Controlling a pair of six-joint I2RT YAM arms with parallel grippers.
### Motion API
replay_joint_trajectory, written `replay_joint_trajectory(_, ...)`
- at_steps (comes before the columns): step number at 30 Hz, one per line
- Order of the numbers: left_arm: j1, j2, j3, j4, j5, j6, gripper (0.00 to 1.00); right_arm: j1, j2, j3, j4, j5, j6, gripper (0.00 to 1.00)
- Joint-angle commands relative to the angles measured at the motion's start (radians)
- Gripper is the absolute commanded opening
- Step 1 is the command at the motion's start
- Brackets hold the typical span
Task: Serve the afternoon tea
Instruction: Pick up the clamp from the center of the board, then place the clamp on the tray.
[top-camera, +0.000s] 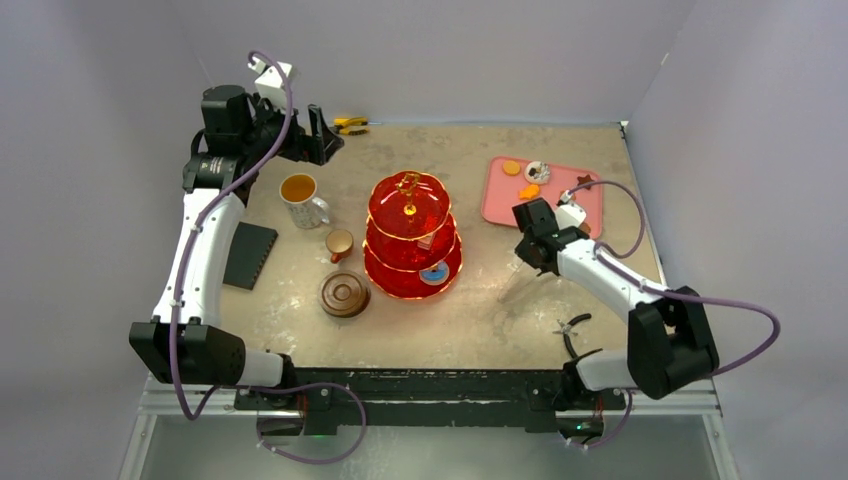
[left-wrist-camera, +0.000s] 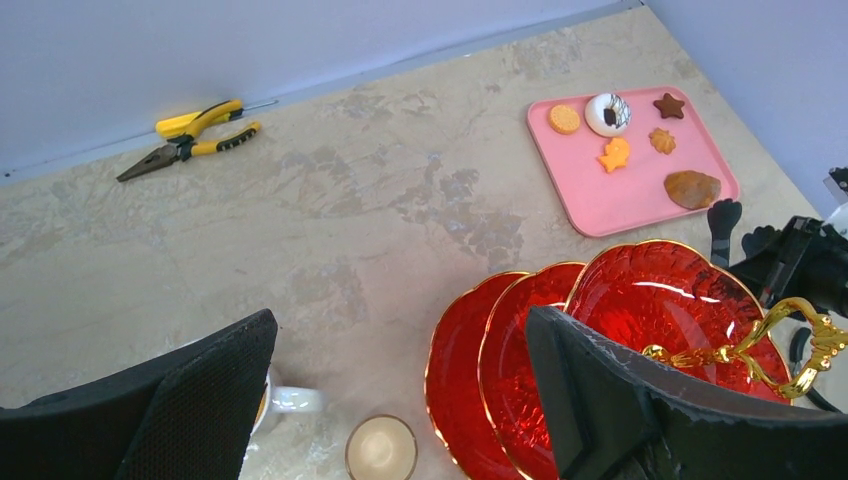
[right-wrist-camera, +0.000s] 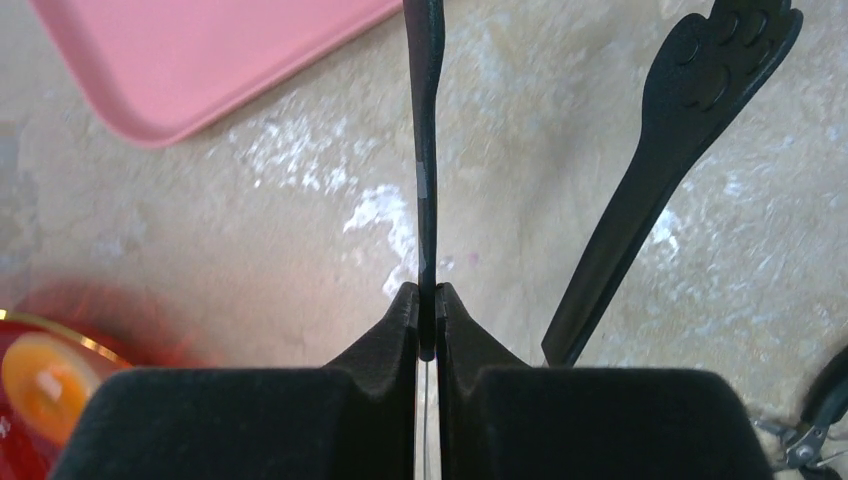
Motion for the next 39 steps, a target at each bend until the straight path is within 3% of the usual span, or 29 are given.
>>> replay_joint_trajectory(1,0.013,0.0,-0.006,0.056,0.028,0.013,0.94,0.072,-0.041,0.03,-0.061,0.037,0.006,0.0)
replay_joint_trajectory(5,0.015,0.0,-0.006,0.052,0.025,0.015,0.94,0.094,0.029,0.085,-0.013,0.06,-0.087,0.0)
replay_joint_trajectory(10,0.014,0.0,0.005,0.048,0.023,0.011,0.94,0.101,0.198,0.227,0.067,0.014,-0.394,0.0)
replay_joint_trajectory(13,0.016,-0.002,0.004,0.048,0.026,0.006,0.94,0.112,0.215,0.222,0.157,0.016,-0.533,0.0)
replay_joint_trajectory(21,0.016,0.008,0.018,0.044,0.022,0.006,0.94,0.114,0.315,0.197,0.239,-0.08,-0.666,0.01)
replay_joint_trajectory(27,0.016,0.006,0.025,0.033,0.014,0.01,0.94,0.115,0.344,0.153,0.28,-0.107,-0.663,0.25)
replay_joint_trajectory(30,0.016,0.008,0.026,0.031,0.017,0.008,0.94,0.117,0.323,0.137,0.293,-0.093,-0.649,0.63)
replay_joint_trajectory(32,0.015,0.008,0.028,0.031,0.019,0.007,0.94,0.116,0.282,0.12,0.312,-0.084,-0.634,0.81)
replay_joint_trajectory(35,0.016,0.008,0.033,0.021,0.016,0.012,0.94,0.116,0.204,0.088,0.344,-0.068,-0.611,0.91)
replay_joint_trajectory(39,0.015,0.009,0.039,0.008,0.011,0.022,0.94,0.116,0.105,0.018,0.397,-0.037,-0.543,0.96)
